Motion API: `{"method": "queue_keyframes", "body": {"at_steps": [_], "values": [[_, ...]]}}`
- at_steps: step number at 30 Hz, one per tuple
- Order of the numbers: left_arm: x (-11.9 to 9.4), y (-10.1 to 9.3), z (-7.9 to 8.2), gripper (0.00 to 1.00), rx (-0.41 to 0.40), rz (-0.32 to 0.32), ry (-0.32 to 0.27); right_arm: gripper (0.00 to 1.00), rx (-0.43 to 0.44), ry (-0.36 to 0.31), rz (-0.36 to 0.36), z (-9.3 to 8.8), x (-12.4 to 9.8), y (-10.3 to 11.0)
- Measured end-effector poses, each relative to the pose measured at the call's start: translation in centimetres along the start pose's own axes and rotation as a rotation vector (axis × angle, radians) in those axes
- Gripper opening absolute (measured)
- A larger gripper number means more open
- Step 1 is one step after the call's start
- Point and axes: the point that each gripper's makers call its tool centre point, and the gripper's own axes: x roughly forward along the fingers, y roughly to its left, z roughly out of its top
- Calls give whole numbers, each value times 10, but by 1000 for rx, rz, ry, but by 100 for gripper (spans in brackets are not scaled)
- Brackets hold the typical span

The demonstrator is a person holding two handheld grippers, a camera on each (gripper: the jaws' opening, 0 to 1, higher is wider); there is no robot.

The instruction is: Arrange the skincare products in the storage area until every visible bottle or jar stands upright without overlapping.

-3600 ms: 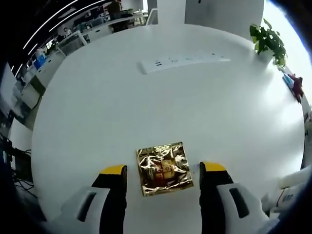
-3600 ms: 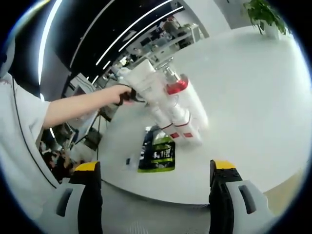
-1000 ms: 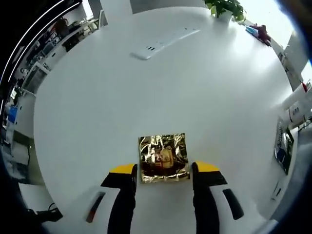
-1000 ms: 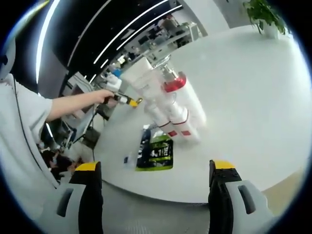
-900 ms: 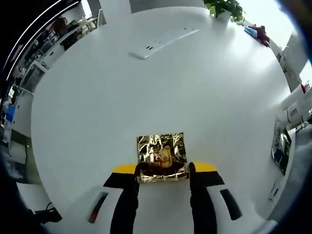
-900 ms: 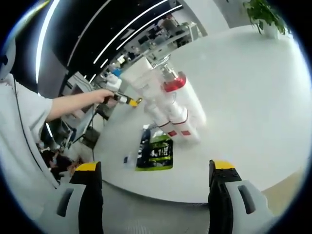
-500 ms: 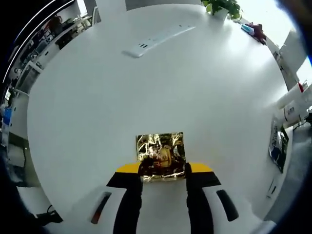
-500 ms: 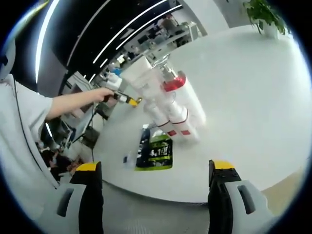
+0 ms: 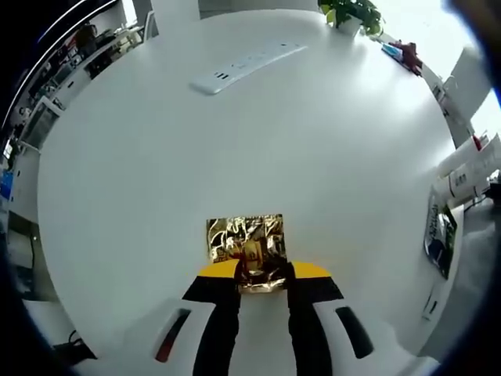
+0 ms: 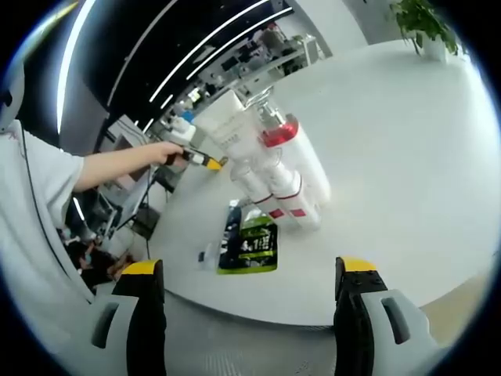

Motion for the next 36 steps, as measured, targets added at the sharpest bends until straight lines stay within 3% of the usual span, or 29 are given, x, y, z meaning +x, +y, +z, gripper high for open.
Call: {"method": "queue_keyframes", "body": {"at_steps": [2, 5, 7, 10, 14, 15, 18, 24, 36], "values": [[-3, 0, -2, 28, 8, 15, 13, 90, 4, -3, 0, 1, 0, 0], [-3, 4, 1, 42, 50, 17, 3, 90, 5, -5, -2, 1, 0, 0], [-4, 10, 2, 46, 56, 38, 4, 90, 5, -5, -2, 1, 0, 1], [-4, 23, 4, 43, 37, 64, -7, 90, 3, -2, -3, 0, 0, 0], [1, 15, -5, 46, 30, 45, 21, 90, 5, 1, -6, 0, 0, -1], [1, 14, -1, 47, 2, 30, 2, 90, 5, 2, -7, -1, 0, -2], [1, 22, 0, 44, 35, 38, 14, 90, 5, 4, -10, -1, 0, -3], [2, 20, 3, 44, 48, 33, 42, 90, 8, 5, -16, -1, 0, -4], [1, 22, 3, 43, 38, 37, 16, 90, 6, 7, -18, -1, 1, -3]]}}
